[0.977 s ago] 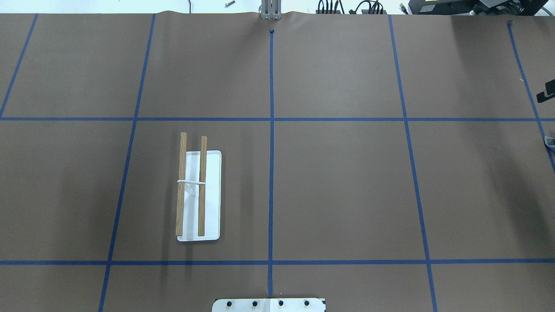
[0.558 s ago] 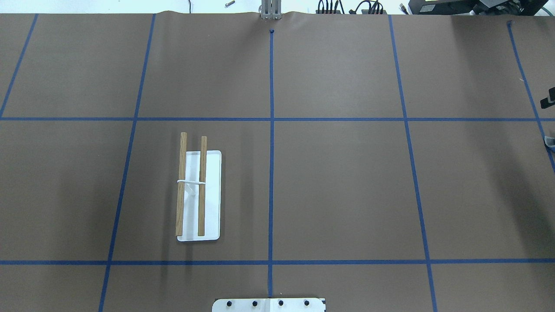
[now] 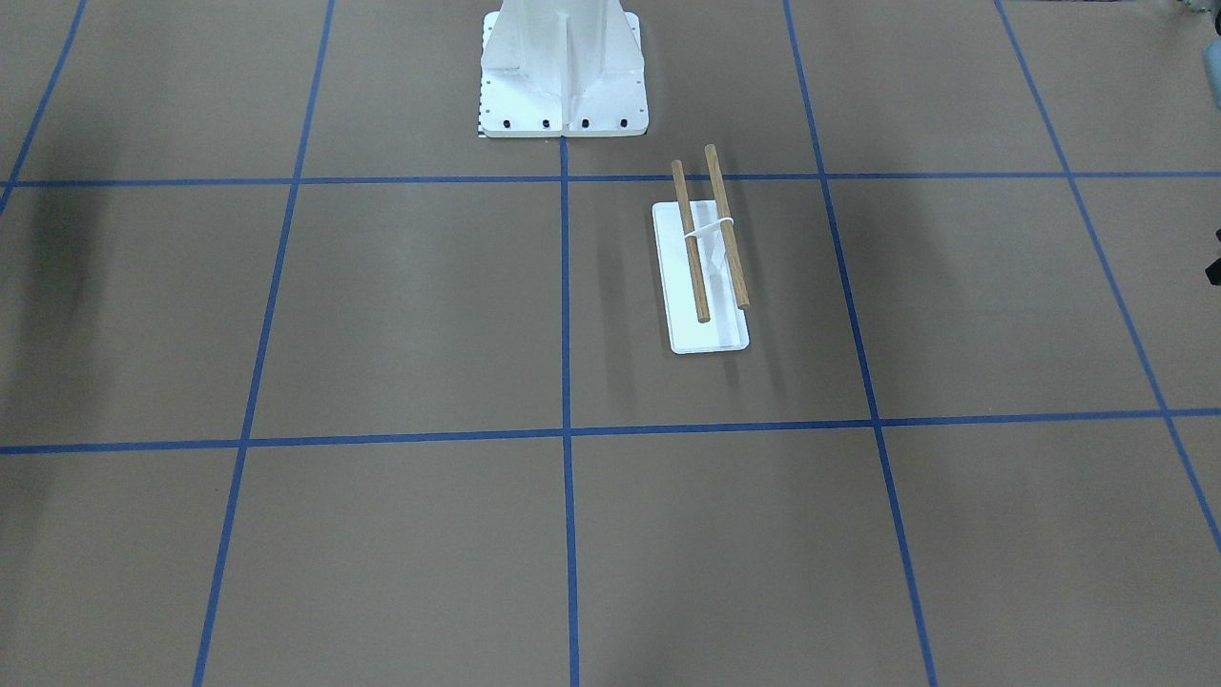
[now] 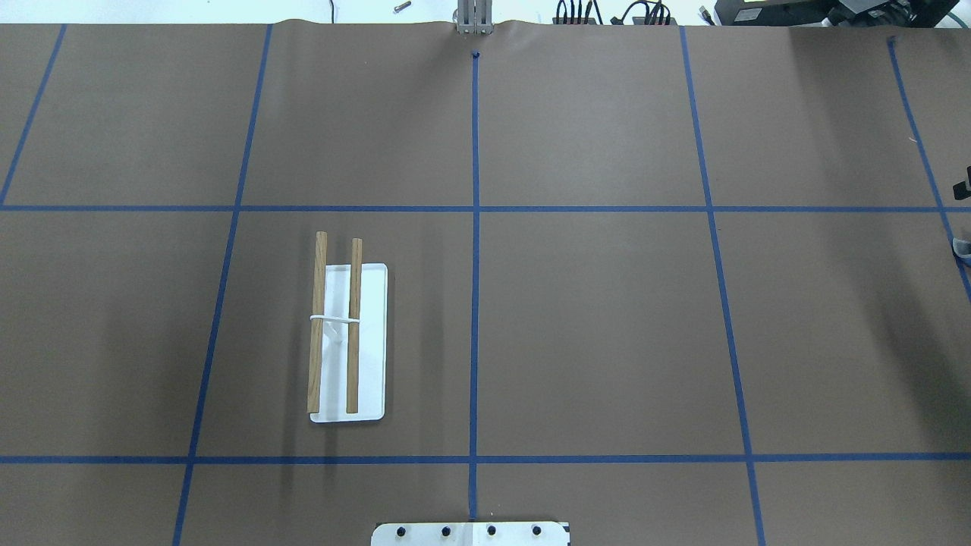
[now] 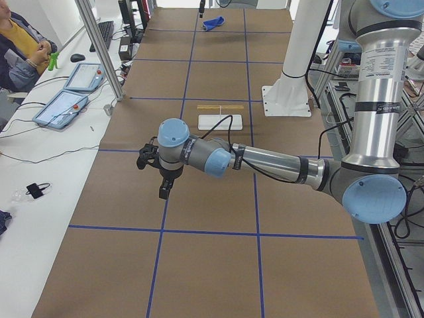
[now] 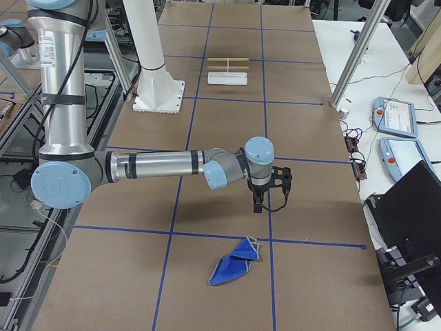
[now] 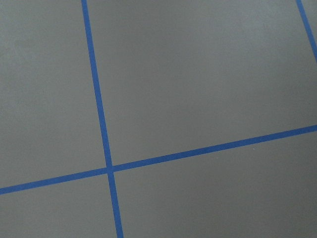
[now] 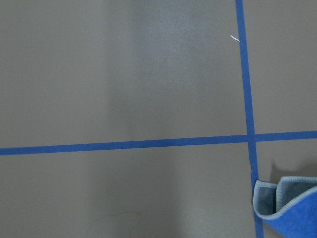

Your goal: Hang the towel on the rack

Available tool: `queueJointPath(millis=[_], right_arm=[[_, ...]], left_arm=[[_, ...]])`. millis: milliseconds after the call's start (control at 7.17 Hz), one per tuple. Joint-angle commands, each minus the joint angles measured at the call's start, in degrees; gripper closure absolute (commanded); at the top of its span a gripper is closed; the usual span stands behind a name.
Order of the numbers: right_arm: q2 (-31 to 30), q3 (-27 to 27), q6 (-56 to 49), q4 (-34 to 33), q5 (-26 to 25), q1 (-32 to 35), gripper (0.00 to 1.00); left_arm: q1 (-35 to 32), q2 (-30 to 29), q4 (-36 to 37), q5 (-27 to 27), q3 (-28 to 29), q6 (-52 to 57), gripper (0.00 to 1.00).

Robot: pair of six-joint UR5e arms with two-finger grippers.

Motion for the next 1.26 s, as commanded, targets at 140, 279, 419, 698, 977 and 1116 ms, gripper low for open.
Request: queueJointPath(millis=[140, 279, 419, 698, 977, 1116], right_arm=[[-1.0, -6.4, 0.9, 9.2, -0.6, -2.1, 0.00], [-1.3, -9.3, 0.2, 11.2, 0.3, -1.8, 0.00], [0.7, -13.7, -1.6, 11.6, 4.2, 0.2, 0.01], [6.6, -26.5, -10.1, 11.4, 4.2, 3.4, 0.12], [10.7, -34.1, -14.2, 11.2, 4.0, 4.5, 0.11], [10.7, -34.4, -14.5, 11.0, 3.9, 4.7, 0.15]], left_arm=[[0.0, 0.0, -0.1, 0.0, 0.1, 0.0, 0.02], [0.0, -0.3, -0.1, 0.0, 0.3, 0.0, 0.02], [0.0, -0.4, -0.1, 0.0, 0.3, 0.0, 0.02], [0.0, -0.4, -0.1, 0.0, 0.3, 0.0, 0.02], [-0.1, -0.4, -0.1, -0.1, -0.4, 0.0, 0.02], [0.0, -0.4, -0.1, 0.0, -0.4, 0.0, 0.02]])
